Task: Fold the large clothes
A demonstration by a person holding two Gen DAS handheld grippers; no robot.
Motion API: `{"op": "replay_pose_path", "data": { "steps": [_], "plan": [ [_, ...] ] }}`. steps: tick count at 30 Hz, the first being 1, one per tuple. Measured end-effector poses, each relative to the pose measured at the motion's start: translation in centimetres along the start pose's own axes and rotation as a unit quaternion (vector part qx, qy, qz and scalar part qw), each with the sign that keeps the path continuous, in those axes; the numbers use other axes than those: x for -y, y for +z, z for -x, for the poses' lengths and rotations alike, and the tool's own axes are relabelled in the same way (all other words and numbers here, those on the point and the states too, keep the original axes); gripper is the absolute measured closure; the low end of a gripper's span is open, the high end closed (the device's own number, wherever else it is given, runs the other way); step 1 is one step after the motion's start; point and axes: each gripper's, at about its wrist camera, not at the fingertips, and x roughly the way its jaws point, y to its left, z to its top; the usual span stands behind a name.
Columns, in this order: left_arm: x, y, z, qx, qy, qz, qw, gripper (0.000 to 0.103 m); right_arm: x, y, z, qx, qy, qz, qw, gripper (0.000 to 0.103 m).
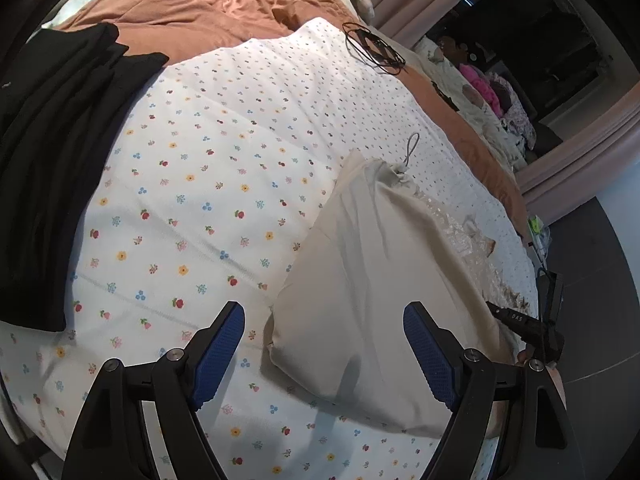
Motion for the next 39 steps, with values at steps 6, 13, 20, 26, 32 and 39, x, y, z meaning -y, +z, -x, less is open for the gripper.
{"op": "replay_pose_path", "data": {
  "steps": [6, 13, 20, 26, 32, 39],
  "plan": [
    [0.0, 0.2, -0.9, -0.005, 0.001, 0.001, 1.0, 0.02, -0.3, 2.4, 4.7, 0.077, 0.003, 0.012, 0.997, 0.101],
    [0.3, 0.5, -2.7, -0.017, 0.014, -0.008, 0.9997, 0.02, -0.2, 4.7, 4.6, 0.095, -0.01, 0.006, 0.995, 0.101],
    [-0.2, 0.4, -5.4, -0.043, 0.059, -0.021, 0.9971, 0.02, 0.9, 4.8, -1.1, 0.057, -0.019, -0.017, 0.998, 0.101],
    [-0.5, 0.2, -6.8, -0.053, 0.082, -0.031, 0.9947, 0.022, 1.5, 4.5, -4.0, 0.045, -0.022, -0.023, 0.998, 0.101],
    [-0.5, 0.3, -6.4, -0.052, 0.079, -0.027, 0.9951, 0.022, 2.3, 5.1, -3.3, 0.023, 0.001, -0.053, 0.998, 0.095],
    [-0.8, -0.8, -4.5, -0.054, 0.04, -0.001, 0.9977, 0.022, 3.6, 1.6, 3.0, 0.065, 0.035, -0.08, 0.994, 0.057]
  ]
}}
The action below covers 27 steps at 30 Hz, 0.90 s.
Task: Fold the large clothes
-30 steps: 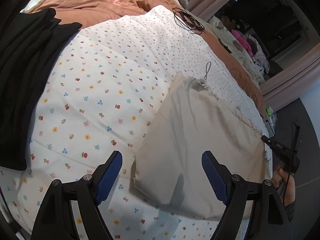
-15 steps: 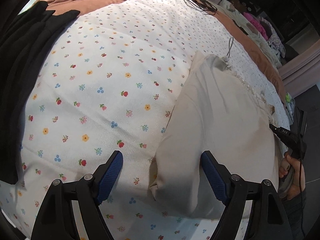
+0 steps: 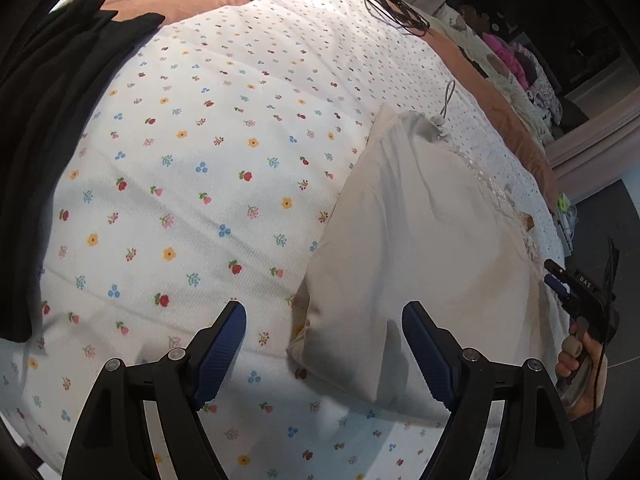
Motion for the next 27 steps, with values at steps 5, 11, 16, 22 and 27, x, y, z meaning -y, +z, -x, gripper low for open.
{"op": "replay_pose_path", "data": {
  "steps": [5, 11, 16, 22, 27],
  "plan": [
    [-0.2, -0.9, 0.8, -0.004, -0.033, 0.019, 0.9993, 0.022, 0.4, -3.3, 4.5, 0.018, -0.002, 0.018, 1.0, 0.057],
    [-0.9, -1.8, 1.1, -0.022, -0.071, 0.055, 0.9957, 0.03, 0.7, -8.1, 7.9, 0.018, 0.008, 0.028, 0.999, 0.057],
    [-1.4, -2.2, 0.1, -0.042, -0.079, 0.083, 0.9925, 0.041, 0.4, -11.7, 8.6, 0.0, 0.024, 0.037, 0.999, 0.063],
    [-1.1, -1.9, -1.0, -0.046, -0.091, 0.1, 0.9897, 0.042, 0.5, -15.1, 8.8, -0.026, 0.039, 0.03, 0.998, 0.066],
    [-0.6, -1.3, -2.2, -0.048, -0.092, 0.109, 0.9886, 0.042, 0.2, -16.3, 9.8, -0.028, 0.052, 0.026, 0.998, 0.067]
  ]
}}
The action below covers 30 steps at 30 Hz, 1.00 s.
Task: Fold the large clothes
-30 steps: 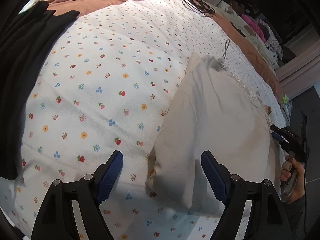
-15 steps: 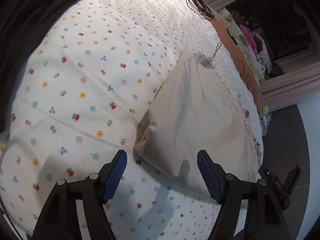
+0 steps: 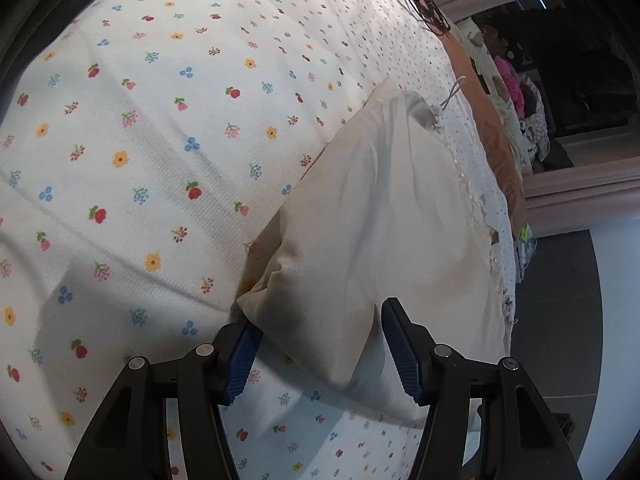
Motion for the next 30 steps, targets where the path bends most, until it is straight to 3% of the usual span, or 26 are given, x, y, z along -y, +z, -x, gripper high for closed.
{"op": "replay_pose_path", "data": {
  "steps": [6, 16, 18, 20, 30],
  "plan": [
    [0.5, 0.7, -0.6, 0.012, -0.021, 0.0, 0.9997, 0.042, -1.7, -1.6, 0.8, -0.007, 0.013, 0.024, 1.0, 0.067],
    [2.1, 1.1, -1.5, 0.021, -0.055, -0.032, 0.9978, 0.042, -2.3, -3.5, -1.1, -0.021, -0.03, 0.048, 0.998, 0.067],
    [2.4, 0.9, -1.6, 0.024, -0.054, -0.037, 0.9976, 0.05, -2.5, -3.7, -2.0, -0.025, -0.044, 0.054, 0.997, 0.068],
    [2.3, 1.0, -1.5, 0.024, -0.048, -0.034, 0.998, 0.072, -2.2, -3.7, -3.0, -0.029, -0.051, 0.046, 0.997, 0.071],
    [2.4, 0.8, 0.0, 0.037, -0.084, -0.033, 0.9953, 0.085, -1.7, -1.7, -3.8, -0.012, -0.043, 0.024, 0.999, 0.078]
  ]
}}
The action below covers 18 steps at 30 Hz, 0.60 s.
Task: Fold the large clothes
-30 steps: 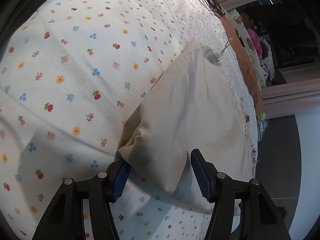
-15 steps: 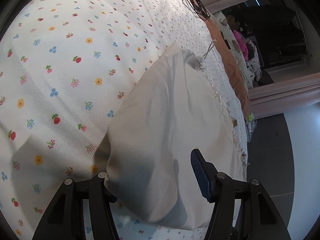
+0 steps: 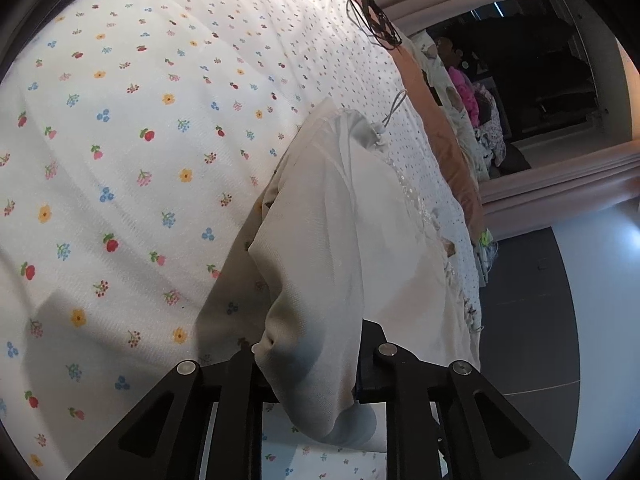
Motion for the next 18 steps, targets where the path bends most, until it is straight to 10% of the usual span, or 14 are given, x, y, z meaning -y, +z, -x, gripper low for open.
{"op": "replay_pose_path", "data": {
  "steps": [18],
  "plan": [
    [-0.9, 0.6, -0.8, -0.017, 0.033, 0.037, 0.9986, 0.087, 1.6, 10.0, -5.3, 0.006, 0.003, -0.062, 0.998, 0.08]
  ]
}}
